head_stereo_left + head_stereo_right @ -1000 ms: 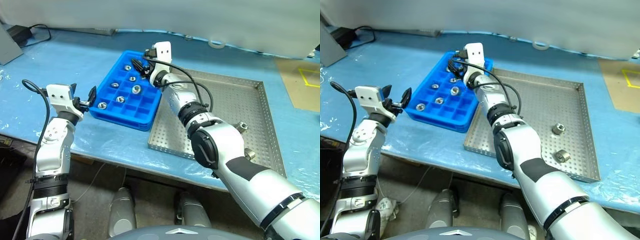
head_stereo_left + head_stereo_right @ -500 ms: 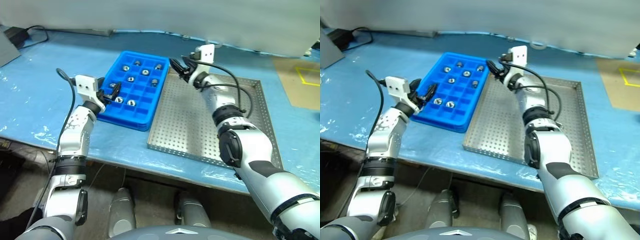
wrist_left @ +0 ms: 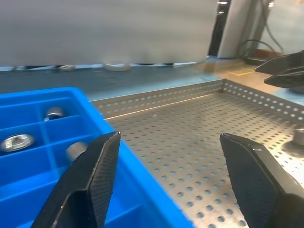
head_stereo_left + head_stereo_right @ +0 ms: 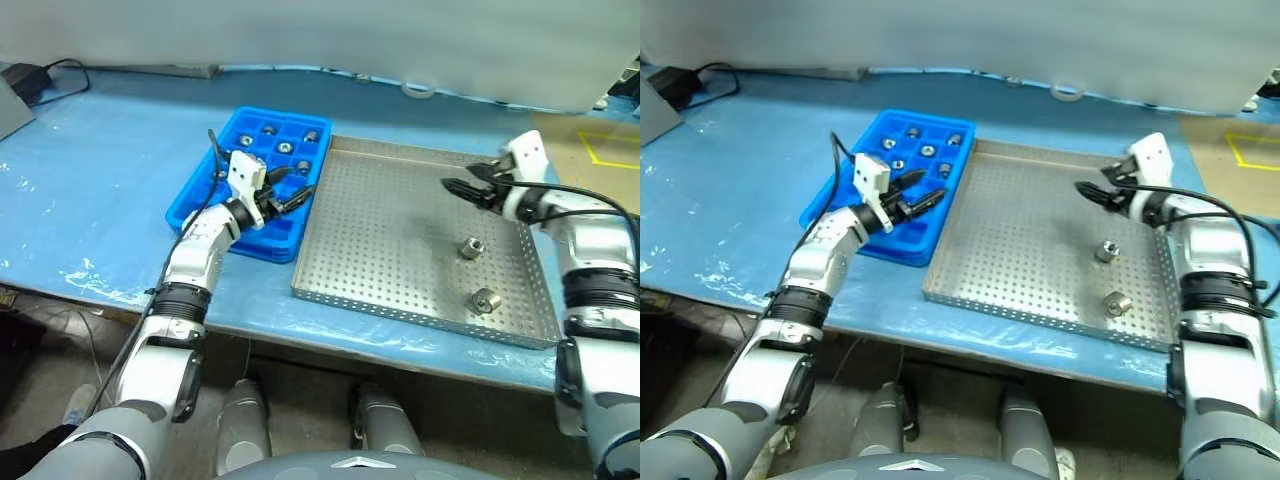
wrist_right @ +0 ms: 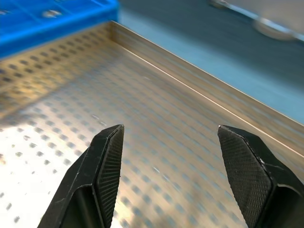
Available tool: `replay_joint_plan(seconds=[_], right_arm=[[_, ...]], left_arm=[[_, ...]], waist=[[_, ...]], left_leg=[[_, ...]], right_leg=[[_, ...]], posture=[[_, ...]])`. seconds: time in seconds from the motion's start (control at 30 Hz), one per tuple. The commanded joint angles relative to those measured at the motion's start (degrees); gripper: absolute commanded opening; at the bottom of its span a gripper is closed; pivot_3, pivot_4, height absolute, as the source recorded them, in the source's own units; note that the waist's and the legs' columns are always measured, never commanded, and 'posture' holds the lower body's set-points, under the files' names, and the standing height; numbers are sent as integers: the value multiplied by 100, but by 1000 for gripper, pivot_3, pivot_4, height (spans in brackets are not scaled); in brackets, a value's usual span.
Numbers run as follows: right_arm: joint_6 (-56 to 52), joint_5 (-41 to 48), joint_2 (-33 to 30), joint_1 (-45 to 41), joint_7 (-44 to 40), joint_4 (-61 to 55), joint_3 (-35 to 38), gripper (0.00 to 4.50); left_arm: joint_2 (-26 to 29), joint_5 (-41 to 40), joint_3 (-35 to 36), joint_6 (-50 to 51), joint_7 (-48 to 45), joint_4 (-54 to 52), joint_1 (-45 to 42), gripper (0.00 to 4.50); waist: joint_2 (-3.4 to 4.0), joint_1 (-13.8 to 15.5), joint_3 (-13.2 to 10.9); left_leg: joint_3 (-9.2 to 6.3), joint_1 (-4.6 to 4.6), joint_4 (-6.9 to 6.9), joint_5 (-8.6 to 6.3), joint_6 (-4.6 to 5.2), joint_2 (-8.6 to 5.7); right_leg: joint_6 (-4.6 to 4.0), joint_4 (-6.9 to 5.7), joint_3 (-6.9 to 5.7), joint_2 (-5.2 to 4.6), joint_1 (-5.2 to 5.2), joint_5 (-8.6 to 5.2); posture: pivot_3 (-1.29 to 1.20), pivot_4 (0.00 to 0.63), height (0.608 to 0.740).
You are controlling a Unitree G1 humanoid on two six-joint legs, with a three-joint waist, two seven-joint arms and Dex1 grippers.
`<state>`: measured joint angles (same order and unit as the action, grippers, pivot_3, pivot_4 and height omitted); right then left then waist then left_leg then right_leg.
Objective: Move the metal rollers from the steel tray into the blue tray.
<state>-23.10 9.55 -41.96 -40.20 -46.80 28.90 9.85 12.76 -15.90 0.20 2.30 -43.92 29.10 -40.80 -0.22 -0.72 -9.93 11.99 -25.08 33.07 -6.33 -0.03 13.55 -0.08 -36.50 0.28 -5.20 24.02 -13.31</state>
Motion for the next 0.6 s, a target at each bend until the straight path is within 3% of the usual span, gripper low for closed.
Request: replay_joint_plan(seconds=[0.03,0.3,0.4,0.5,0.6], right_arm=[[-534,84,-105,250,205,-471,100,3261],[-1270,22,261,853,-39,-794,-623,3261],[-961,-339,273,823,94,-416,-977,2647],[-595,-385,381,691,3,-252,-1066,1669],[-427,133,669,383,-331,-537,-799,1645]], left_arm=[[-70,56,-27,-257,-144,139,-248,3610],[52,87,119,-292,-39,25,-51,3610],[113,80,151,-266,46,-154,88,3610],[119,-88,344,-190,282,-590,199,3610],[164,-159,658,-179,702,-779,191,3610]], waist=[[-1,-71,0],[0,-348,-1],[-1,-338,0],[-10,-323,-3],[-12,-319,-5]], left_leg=[[0,0,0,0,0,-1],[0,-13,-5,-4,3,2],[2,-13,-6,-6,4,2],[2,-11,-4,-7,5,-1],[1,-11,-2,-7,4,-1]], right_leg=[[0,0,0,0,0,0],[0,5,-7,10,21,0],[0,6,-9,9,22,0],[-1,14,-9,4,13,1],[-7,14,-9,2,13,5]], posture=[[-560,150,740],[-513,150,740],[-489,150,740],[-464,150,740],[-429,150,740]])
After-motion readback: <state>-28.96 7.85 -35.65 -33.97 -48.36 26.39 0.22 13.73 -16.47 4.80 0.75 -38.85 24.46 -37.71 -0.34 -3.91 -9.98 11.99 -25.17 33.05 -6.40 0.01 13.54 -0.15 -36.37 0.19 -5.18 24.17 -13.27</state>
